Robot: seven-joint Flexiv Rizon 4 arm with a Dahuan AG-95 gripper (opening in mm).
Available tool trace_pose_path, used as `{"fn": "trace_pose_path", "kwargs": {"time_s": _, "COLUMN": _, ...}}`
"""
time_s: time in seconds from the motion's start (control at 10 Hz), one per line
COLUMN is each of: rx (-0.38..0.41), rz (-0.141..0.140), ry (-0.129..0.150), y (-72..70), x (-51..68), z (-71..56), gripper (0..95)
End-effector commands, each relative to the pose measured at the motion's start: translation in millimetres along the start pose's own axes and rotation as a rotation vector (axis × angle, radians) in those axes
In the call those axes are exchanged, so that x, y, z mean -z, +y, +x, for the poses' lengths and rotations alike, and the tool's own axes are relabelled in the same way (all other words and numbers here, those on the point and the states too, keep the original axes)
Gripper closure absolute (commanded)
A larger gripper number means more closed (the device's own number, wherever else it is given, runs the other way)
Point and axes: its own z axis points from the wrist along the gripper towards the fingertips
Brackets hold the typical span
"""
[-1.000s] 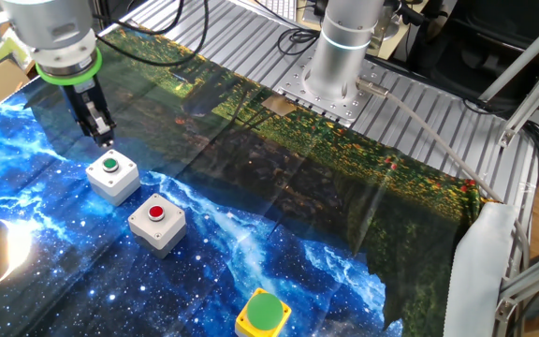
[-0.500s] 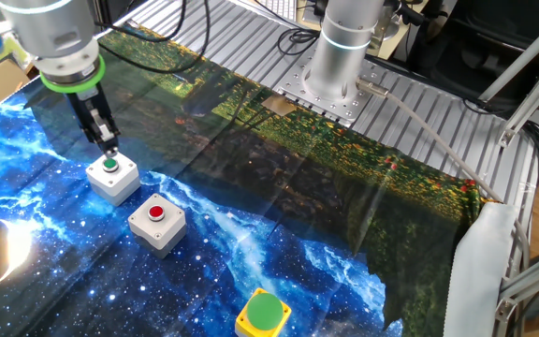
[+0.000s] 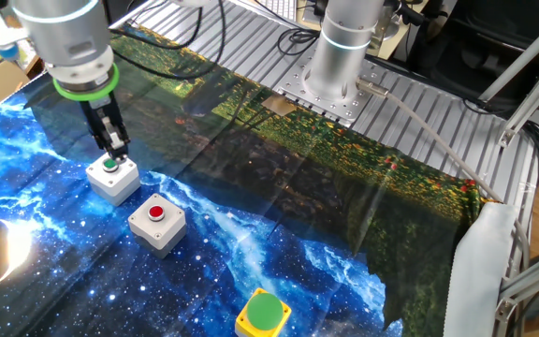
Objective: Press three buttons from left to right in sequence
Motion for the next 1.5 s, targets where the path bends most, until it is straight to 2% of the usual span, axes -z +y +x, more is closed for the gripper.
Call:
{"fn": "trace_pose_path", "kwargs": {"time_s": 0.1, "rx": 0.059, "rz": -0.004, "ry": 0.017, "y": 1.2, "x": 3.1, "z": -8.7, "gripper": 76.0}}
{"fn": "trace_pose_path", "kwargs": {"time_s": 0.3, "rx": 0.154, "rz": 0.040, "ry": -0.003, "y": 0.7, "x": 3.6, "z": -10.5, "gripper": 76.0}}
{"fn": "trace_pose_path", "kwargs": {"time_s": 0.5, "rx": 0.187, "rz": 0.036, "ry": 0.000, "y": -1.2, "x": 2.0, "z": -13.5, "gripper": 76.0}}
{"fn": "trace_pose_path", "kwargs": {"time_s": 0.7, "rx": 0.254, "rz": 0.035, "ry": -0.002, "y": -1.2, "x": 2.0, "z": -13.5, "gripper": 76.0}}
{"fn": "trace_pose_path", "kwargs": {"time_s": 0.8, "rx": 0.302, "rz": 0.038, "ry": -0.005, "y": -1.2, "x": 2.0, "z": -13.5, "gripper": 76.0}}
{"fn": "trace_pose_path", "kwargs": {"time_s": 0.9, "rx": 0.393, "rz": 0.038, "ry": -0.008, "y": -1.2, "x": 2.0, "z": -13.5, "gripper": 76.0}}
{"fn": "trace_pose_path", "kwargs": {"time_s": 1.0, "rx": 0.465, "rz": 0.028, "ry": -0.013, "y": -1.2, "x": 2.0, "z": -13.5, "gripper": 76.0}}
{"fn": "trace_pose_path", "kwargs": {"time_s": 1.1, "rx": 0.502, "rz": 0.017, "ry": -0.015, "y": -1.2, "x": 2.0, "z": -13.5, "gripper": 76.0}}
{"fn": "trace_pose_path", "kwargs": {"time_s": 1.3, "rx": 0.617, "rz": -0.005, "ry": -0.053, "y": -1.2, "x": 2.0, "z": -13.5, "gripper": 76.0}}
{"fn": "trace_pose_path", "kwargs": {"time_s": 1.4, "rx": 0.690, "rz": -0.008, "ry": -0.050, "y": -1.2, "x": 2.0, "z": -13.5, "gripper": 76.0}}
{"fn": "trace_pose_path", "kwargs": {"time_s": 1.5, "rx": 0.701, "rz": -0.019, "ry": -0.047, "y": -1.2, "x": 2.0, "z": -13.5, "gripper": 76.0}}
